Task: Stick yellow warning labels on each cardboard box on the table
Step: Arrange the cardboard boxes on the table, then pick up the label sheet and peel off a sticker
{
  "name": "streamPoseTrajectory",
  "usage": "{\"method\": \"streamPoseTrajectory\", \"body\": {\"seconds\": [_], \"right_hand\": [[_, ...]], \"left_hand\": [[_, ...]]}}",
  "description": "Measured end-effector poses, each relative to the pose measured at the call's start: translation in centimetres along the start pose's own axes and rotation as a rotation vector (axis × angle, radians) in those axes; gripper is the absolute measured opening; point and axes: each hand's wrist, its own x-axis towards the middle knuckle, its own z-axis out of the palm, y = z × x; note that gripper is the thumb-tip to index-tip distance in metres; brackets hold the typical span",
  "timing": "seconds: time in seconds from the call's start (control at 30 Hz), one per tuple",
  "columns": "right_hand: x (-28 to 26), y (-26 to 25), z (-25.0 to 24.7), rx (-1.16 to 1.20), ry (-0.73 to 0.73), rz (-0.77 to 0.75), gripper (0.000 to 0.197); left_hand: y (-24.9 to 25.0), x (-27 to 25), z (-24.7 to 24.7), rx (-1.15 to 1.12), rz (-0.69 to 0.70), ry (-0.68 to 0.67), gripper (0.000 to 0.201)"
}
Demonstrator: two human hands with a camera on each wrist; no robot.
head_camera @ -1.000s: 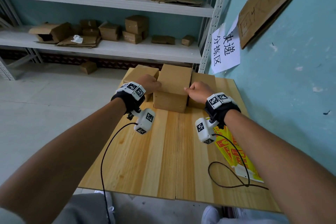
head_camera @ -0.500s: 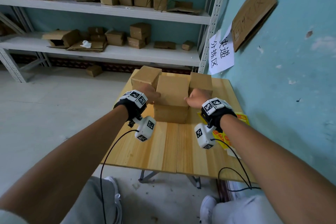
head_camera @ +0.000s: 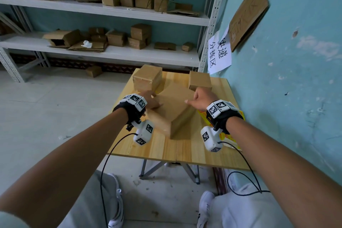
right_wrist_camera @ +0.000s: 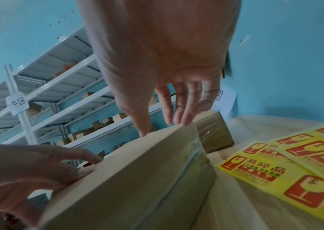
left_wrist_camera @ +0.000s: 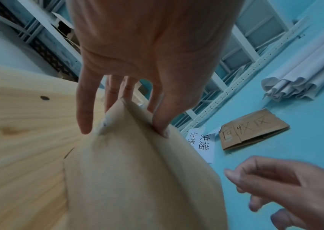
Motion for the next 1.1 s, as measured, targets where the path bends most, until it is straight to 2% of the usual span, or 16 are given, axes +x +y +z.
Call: {"method": "streamPoseTrajectory", "body": {"seconds": [0.03, 0.1, 0.23, 0.33, 0.4, 0.47, 0.67, 1.1], "right_hand": [[0.0, 0.4, -0.2, 0.018, 0.024, 0.012, 0.040], [0.0, 1.1, -0.3, 0.035, 0.010, 0.019, 0.059], [0.0, 1.6, 0.3, 0.081, -0.099, -0.022, 0.066], [-0.3, 1.6, 1.1, 0.091, -0.090, -0.010, 0.067], [-0.5, 1.9, 1.8, 0.100, -0.109, 0.007, 0.071], [-0.6, 2.2, 2.5, 0.137, -0.103, 0.027, 0.071], [-0.1, 2.9, 3.9, 0.304, 0.047, 0.095, 0.067], [1.1, 4.6, 5.8, 0.464, 0.166, 0.044, 0.057]], "left_hand": [[0.0, 0.0, -0.2, -0.001, 0.003, -0.017, 0.060], [-0.1, 0.1, -0.6, 0.010, 0.011, -0.046, 0.057], [-0.4, 0.5, -0.8, 0.002, 0.084, -0.084, 0.050], [-0.2, 1.1, -0.2, 0.121, 0.135, 0.019, 0.048], [-0.1, 1.3, 0.8, 0.109, 0.122, 0.099, 0.053], [-0.1, 1.6, 1.7, 0.045, 0.123, 0.119, 0.055], [-0.9, 2.9, 2.2, -0.098, 0.113, 0.139, 0.046], [-3.1, 4.4, 2.9, -0.380, 0.234, 0.189, 0.035]]}}
